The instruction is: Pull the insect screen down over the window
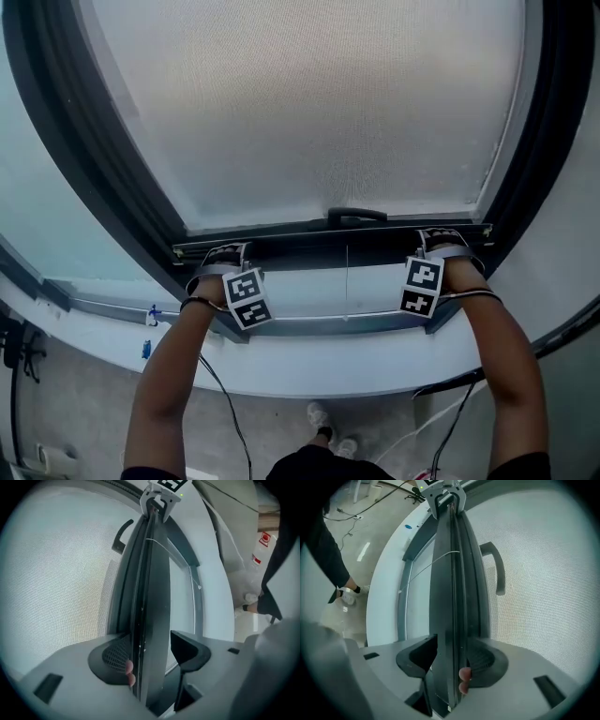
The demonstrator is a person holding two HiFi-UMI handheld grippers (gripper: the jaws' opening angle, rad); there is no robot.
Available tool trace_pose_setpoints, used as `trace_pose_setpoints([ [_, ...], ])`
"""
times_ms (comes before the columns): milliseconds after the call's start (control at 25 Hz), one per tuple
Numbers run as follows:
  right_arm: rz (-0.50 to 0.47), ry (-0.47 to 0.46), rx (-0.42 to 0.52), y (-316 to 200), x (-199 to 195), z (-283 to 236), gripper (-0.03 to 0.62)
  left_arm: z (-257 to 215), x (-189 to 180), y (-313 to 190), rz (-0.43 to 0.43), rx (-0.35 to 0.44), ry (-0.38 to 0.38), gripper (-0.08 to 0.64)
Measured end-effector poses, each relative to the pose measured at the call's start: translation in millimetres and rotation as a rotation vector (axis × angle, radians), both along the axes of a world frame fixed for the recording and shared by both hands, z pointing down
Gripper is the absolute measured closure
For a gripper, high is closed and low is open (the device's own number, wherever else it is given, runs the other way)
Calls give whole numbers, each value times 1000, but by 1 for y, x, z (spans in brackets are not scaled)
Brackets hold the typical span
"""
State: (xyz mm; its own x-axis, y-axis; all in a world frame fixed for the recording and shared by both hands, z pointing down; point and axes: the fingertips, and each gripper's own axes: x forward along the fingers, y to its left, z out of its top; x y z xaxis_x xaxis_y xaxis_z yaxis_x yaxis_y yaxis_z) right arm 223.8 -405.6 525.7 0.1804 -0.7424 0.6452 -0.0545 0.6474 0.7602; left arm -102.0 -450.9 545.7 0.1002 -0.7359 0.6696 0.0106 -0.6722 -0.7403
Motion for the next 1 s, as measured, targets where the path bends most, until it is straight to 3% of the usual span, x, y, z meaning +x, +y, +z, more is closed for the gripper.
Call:
trace_pose_setpoints([
  [240, 5, -1, -7, 0, -1, 0, 393, -1, -1, 1, 10, -5, -3, 291],
  [360, -5, -2, 42, 0, -1, -11, 393, -13, -1, 0, 11, 33, 21, 293],
  [440, 1, 0, 52, -2, -1, -20, 393, -22, -2, 0, 2, 14, 41, 293],
  [720, 23, 6, -111, 8, -3, -20, 393, -19, -3, 9, -1, -100, -8, 293],
  [1000, 51, 51, -245, 16, -2, -4, 393, 0, -4, 17, 2, -229, -133, 293],
])
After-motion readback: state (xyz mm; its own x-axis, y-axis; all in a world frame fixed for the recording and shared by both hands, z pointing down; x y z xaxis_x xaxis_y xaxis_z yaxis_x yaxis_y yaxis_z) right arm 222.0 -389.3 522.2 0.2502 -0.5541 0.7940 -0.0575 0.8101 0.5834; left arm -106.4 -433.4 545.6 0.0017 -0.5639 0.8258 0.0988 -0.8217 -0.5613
